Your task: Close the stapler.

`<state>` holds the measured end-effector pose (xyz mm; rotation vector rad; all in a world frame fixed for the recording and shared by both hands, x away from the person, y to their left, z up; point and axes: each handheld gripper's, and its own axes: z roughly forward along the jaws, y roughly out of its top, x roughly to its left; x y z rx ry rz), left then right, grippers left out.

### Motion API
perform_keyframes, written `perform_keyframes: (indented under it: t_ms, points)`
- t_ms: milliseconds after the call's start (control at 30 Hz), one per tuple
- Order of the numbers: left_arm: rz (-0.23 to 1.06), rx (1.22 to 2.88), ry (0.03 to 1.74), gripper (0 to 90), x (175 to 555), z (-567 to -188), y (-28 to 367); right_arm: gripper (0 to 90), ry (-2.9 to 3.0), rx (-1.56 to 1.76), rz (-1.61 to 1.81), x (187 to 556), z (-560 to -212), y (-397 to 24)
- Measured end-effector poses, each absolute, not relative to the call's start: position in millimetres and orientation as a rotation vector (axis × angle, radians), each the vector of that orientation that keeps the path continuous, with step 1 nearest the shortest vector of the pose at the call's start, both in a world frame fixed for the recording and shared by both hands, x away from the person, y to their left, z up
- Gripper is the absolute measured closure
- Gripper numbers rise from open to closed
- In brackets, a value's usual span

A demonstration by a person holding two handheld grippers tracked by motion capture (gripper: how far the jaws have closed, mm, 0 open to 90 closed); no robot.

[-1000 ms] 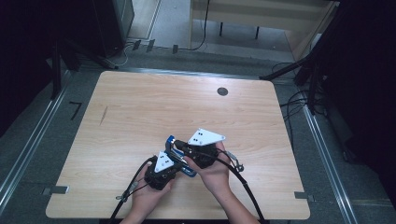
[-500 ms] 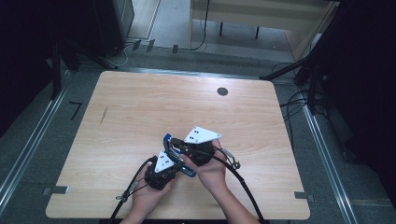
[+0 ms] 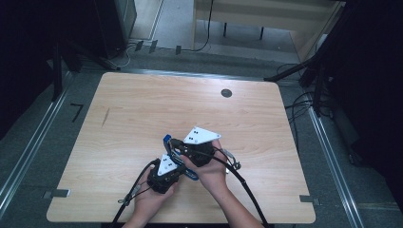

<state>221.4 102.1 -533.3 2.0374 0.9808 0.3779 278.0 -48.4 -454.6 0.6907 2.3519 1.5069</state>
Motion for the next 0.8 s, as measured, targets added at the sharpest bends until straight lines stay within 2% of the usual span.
perform_keyframes:
  t_ms: [433, 567, 800]
  points:
    - [0.376, 2.036, 0.981, 90.0, 222, -533, 102, 90.0, 2.356, 0.672, 1.521, 284, -457, -42]
    - [0.373, 2.037, 0.981, 90.0, 222, -533, 102, 90.0, 2.414, 0.652, 1.415, 285, -469, -34]
    - [0.372, 2.042, 0.975, 90.0, 222, -533, 103, 90.0, 2.430, 0.682, 1.445, 290, -474, -34]
